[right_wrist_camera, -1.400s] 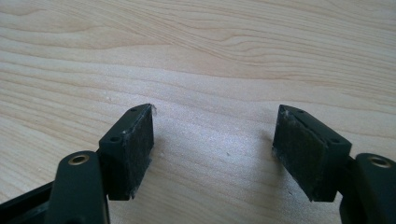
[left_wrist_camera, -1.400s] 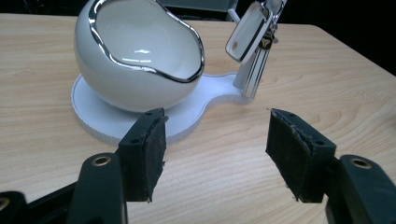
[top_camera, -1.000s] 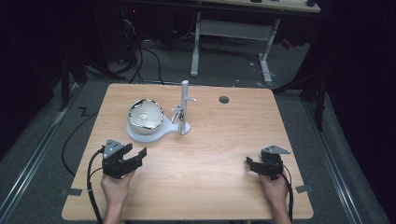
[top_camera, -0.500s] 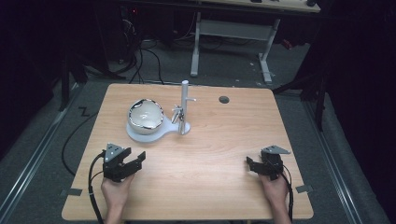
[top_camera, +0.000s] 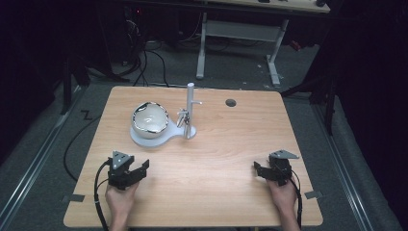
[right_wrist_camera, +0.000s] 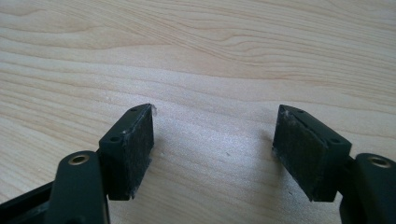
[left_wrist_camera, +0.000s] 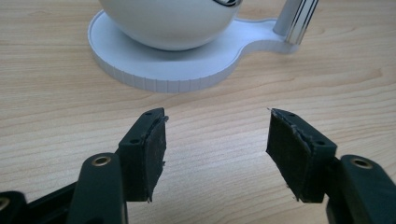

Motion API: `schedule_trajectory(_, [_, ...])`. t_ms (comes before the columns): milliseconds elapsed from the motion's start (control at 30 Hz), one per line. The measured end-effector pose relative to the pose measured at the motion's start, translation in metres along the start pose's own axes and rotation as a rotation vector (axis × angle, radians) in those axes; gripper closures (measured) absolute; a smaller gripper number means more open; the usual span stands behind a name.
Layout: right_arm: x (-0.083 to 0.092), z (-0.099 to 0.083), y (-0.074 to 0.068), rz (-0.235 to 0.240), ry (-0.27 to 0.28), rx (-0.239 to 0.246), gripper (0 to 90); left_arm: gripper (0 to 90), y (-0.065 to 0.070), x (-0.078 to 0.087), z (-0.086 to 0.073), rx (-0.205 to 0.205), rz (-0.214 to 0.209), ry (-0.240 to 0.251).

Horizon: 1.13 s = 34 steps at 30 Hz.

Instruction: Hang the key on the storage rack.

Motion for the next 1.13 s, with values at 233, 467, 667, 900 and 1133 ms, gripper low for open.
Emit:
schedule_trajectory(233, [0.0,0.0,0.0,0.0,0.0,0.0,29.1,37.4,-0.002,-0.006,-0.004,-0.005,0.028,-0.011])
schedule_trajectory(467, [0.0,0.0,0.0,0.0,0.0,0.0,29.1,37.2,-0.004,-0.012,-0.006,-0.026,0.063,-0.023])
schedule_trajectory(667, [0.0,0.0,0.0,0.0,0.0,0.001,29.1,36.7,-0.004,-0.017,-0.008,-0.041,0.083,-0.034])
schedule_trajectory(900, [0.0,0.0,0.0,0.0,0.0,0.0,29.1,29.3,-0.008,-0.029,-0.016,-0.052,0.136,-0.101])
schedule_trajectory(1133, [0.0,0.0,0.0,0.0,0.0,-0.001,29.1,28.6,-0.007,-0.029,-0.016,-0.053,0.136,-0.101])
Point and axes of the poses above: each handheld gripper's, and its own axes: x roughly backward along the jaws, z roughly out of its top, y roughly to its right, the point moved 1 cm from there along -x, roughly forward along the jaws, and after that the axes turned 13 degrees about x, right-handed, at the moved point
